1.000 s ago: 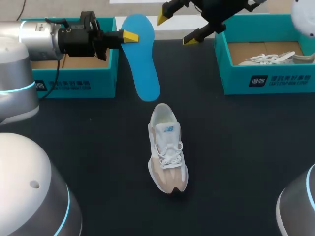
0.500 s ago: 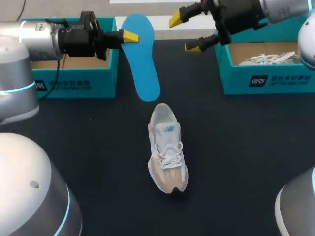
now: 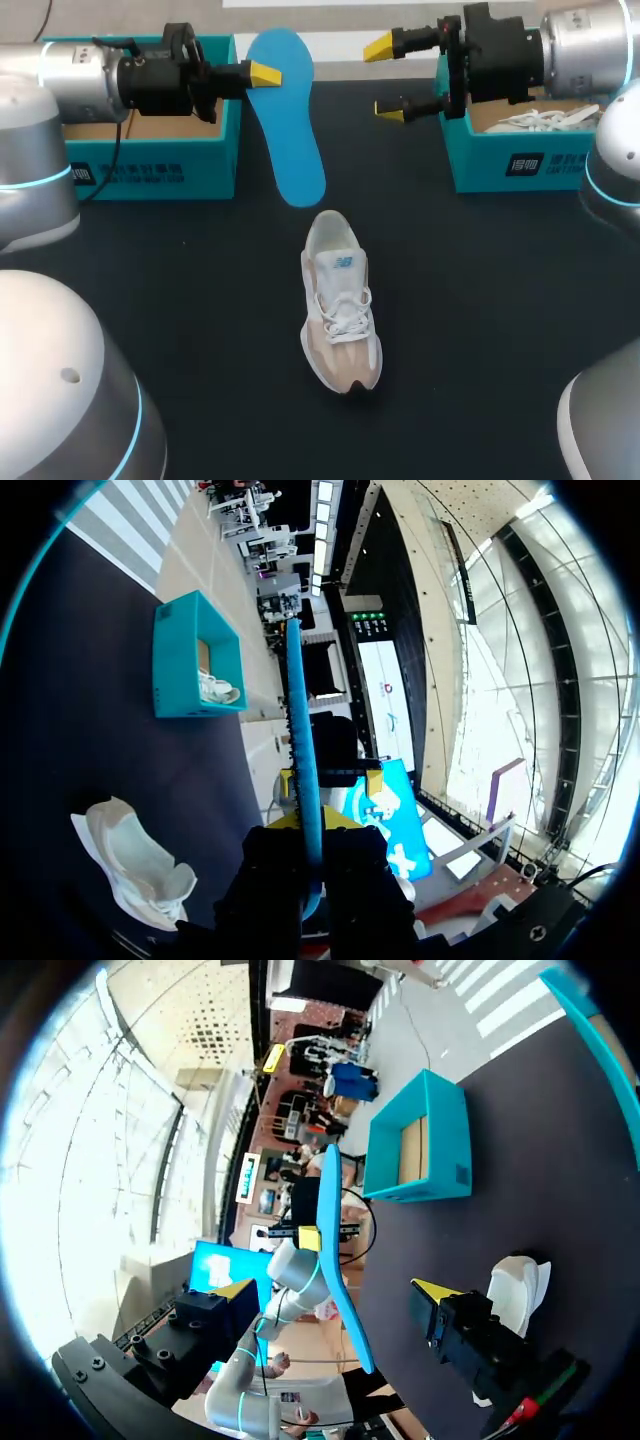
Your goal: Take the shoe out of the shoebox, open the shoe tongue, remove and reinsert the insole, then place the shoe into the shoebox
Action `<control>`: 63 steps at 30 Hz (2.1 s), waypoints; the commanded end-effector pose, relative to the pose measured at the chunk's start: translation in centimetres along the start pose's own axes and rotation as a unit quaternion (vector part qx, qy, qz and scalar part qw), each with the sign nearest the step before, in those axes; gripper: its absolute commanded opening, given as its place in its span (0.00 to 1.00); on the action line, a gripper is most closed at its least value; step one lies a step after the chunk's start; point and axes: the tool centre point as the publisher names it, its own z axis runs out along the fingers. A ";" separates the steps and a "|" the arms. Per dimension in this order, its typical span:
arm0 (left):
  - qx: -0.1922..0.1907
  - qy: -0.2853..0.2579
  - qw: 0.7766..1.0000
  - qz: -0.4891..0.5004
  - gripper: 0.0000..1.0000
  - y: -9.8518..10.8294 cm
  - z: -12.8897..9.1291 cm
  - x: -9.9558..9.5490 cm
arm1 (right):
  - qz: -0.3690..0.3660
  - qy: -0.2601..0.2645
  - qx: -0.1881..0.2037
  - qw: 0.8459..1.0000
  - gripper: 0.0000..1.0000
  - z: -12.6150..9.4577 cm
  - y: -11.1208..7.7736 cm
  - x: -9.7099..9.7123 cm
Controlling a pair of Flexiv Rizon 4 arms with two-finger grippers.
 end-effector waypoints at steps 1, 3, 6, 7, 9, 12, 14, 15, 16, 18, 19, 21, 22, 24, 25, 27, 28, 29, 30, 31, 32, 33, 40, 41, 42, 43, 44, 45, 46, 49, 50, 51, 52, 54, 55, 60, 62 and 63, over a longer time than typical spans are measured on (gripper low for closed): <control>0.000 -0.001 1.000 0.000 0.00 0.1 0.0 0.0 | 0.000 0.052 -0.004 0.999 1.00 0.1 -0.4 -0.3; 0.000 -0.001 1.000 0.000 0.00 0.1 0.0 0.0 | 0.000 0.052 -0.004 0.999 1.00 0.1 -0.4 -0.3; 0.000 -0.001 1.000 0.000 0.00 0.1 0.0 0.0 | 0.000 0.052 -0.004 0.999 1.00 0.1 -0.4 -0.3; 0.000 -0.001 1.000 0.000 0.00 0.1 0.0 0.0 | 0.000 0.052 -0.004 0.999 1.00 0.1 -0.4 -0.3; 0.000 -0.001 1.000 0.000 0.00 0.1 0.0 0.0 | 0.000 0.052 -0.004 0.999 1.00 0.1 -0.4 -0.3; -0.049 -0.048 0.992 0.104 0.00 0.1 0.1 0.1 | 0.000 0.052 -0.004 0.999 1.00 0.1 -0.4 -0.3; -0.069 -0.081 0.980 0.169 0.00 0.2 0.1 0.1 | 0.000 0.052 -0.004 0.999 1.00 0.1 -0.4 -0.3; -0.077 -0.102 0.972 0.198 0.00 0.3 0.0 0.0 | 0.000 0.052 -0.004 0.999 1.00 0.1 -0.4 -0.3; -0.080 -0.133 0.959 0.237 0.00 0.3 0.0 -0.2 | 0.000 0.052 -0.004 0.999 1.00 0.1 -0.4 -0.3; -0.043 -0.111 0.946 0.303 0.00 0.3 -0.1 0.2 | 0.000 0.052 -0.004 0.999 1.00 0.1 -0.4 -0.3; -0.037 -0.126 0.939 0.318 0.00 0.2 -0.3 0.2 | 0.000 0.052 -0.004 0.999 1.00 0.1 -0.4 -0.3; -0.038 -0.136 0.926 0.351 0.00 -0.1 -0.6 0.1 | 0.000 0.052 -0.004 0.999 1.00 0.1 -0.4 -0.3; -0.036 -0.129 0.924 0.358 0.00 -0.4 -0.9 0.1 | 0.000 0.052 -0.004 0.999 1.00 0.1 -0.4 -0.3; -0.041 -0.117 0.920 0.371 0.00 -0.8 -1.1 0.4 | 0.000 0.052 -0.004 0.999 1.00 0.1 -0.4 -0.3; -0.044 -0.109 0.922 0.370 0.00 -1.0 -1.2 0.6 | 0.000 0.052 -0.004 0.999 1.00 0.1 -0.4 -0.3; -0.039 -0.111 0.919 0.375 0.00 -1.4 -1.3 0.7 | 0.000 0.052 -0.004 0.999 1.00 0.1 -0.4 -0.3; -0.042 -0.118 0.923 0.364 0.00 -1.7 -1.3 0.9 | 0.000 0.052 -0.004 0.999 1.00 0.1 -0.4 -0.3; -0.042 -0.118 0.923 0.364 0.00 -1.7 -1.3 0.9 | 0.000 0.052 -0.004 0.999 1.00 0.1 -0.4 -0.3; -0.042 -0.118 0.923 0.364 0.00 -1.7 -1.3 0.9 | 0.000 0.052 -0.004 0.999 1.00 0.1 -0.4 -0.3; -0.042 -0.118 0.923 0.364 0.00 -1.7 -1.3 0.9 | 0.000 0.052 -0.004 0.999 1.00 0.1 -0.4 -0.3; -0.042 -0.118 0.923 0.364 0.00 -1.7 -1.3 0.9 | 0.000 0.052 -0.004 0.999 1.00 0.1 -0.4 -0.3; -0.042 -0.118 0.923 0.364 0.00 -1.7 -1.3 0.9 | 0.000 0.052 -0.004 0.999 1.00 0.1 -0.4 -0.3; -0.024 -0.105 0.916 0.385 0.00 -2.0 -1.5 0.2 | 0.000 0.052 -0.004 0.999 1.00 0.1 -0.4 -0.3; -0.035 -0.081 0.908 0.409 0.00 -2.0 -1.6 0.1 | 0.000 0.052 -0.004 0.999 1.00 0.1 -0.4 -0.3; -0.042 -0.085 0.887 0.453 0.00 -2.0 -1.7 -0.1 | 0.000 0.052 -0.004 0.999 1.00 0.1 -0.4 -0.3; -0.046 -0.067 0.866 0.494 0.00 -1.9 -1.7 -0.1 | 0.000 0.052 -0.004 0.999 1.00 0.1 -0.4 -0.3; -0.026 -0.041 0.859 0.510 0.00 -1.9 -1.8 0.2 | 0.000 0.052 -0.004 0.999 1.00 0.1 -0.4 -0.3; -0.020 -0.050 0.837 0.545 0.00 -2.0 -1.7 0.5 | 0.000 0.052 -0.004 0.999 1.00 0.1 -0.4 -0.3; -0.021 -0.032 0.830 0.557 0.00 -2.0 -1.7 0.8 | 0.000 0.052 -0.004 0.999 1.00 0.1 -0.4 -0.3; 0.016 -0.008 0.797 0.603 0.00 -2.6 -1.9 1.6 | 0.000 0.052 -0.004 0.999 1.00 0.1 -0.4 -0.3; 0.004 -0.022 0.774 0.633 0.00 -2.9 -1.9 1.6 | 0.000 0.052 -0.004 0.999 1.00 0.1 -0.4 -0.3; -0.010 -0.019 0.771 0.636 0.00 -2.9 -1.8 1.9 | 0.000 0.052 -0.004 0.999 1.00 0.1 -0.4 -0.3; -0.028 -0.038 0.757 0.651 0.00 -3.0 -1.6 2.2 | 0.000 0.052 -0.004 0.999 1.00 0.1 -0.4 -0.3; -0.040 -0.039 0.742 0.668 0.00 -2.9 -1.3 2.7 | 0.000 0.052 -0.004 0.999 1.00 0.1 -0.4 -0.3; -0.040 -0.039 0.742 0.668 0.00 -2.9 -1.3 2.7 | 0.000 0.052 -0.004 0.999 1.00 0.1 -0.4 -0.3; -0.040 -0.039 0.742 0.668 0.00 -2.9 -1.3 2.7 | 0.000 0.052 -0.004 0.999 1.00 0.1 -0.4 -0.3; -0.040 -0.039 0.742 0.668 0.00 -2.9 -1.3 2.7 | 0.000 0.052 -0.004 0.999 1.00 0.1 -0.4 -0.3; -0.040 -0.039 0.742 0.668 0.00 -2.9 -1.3 2.7 | 0.000 0.052 -0.004 0.999 1.00 0.1 -0.4 -0.3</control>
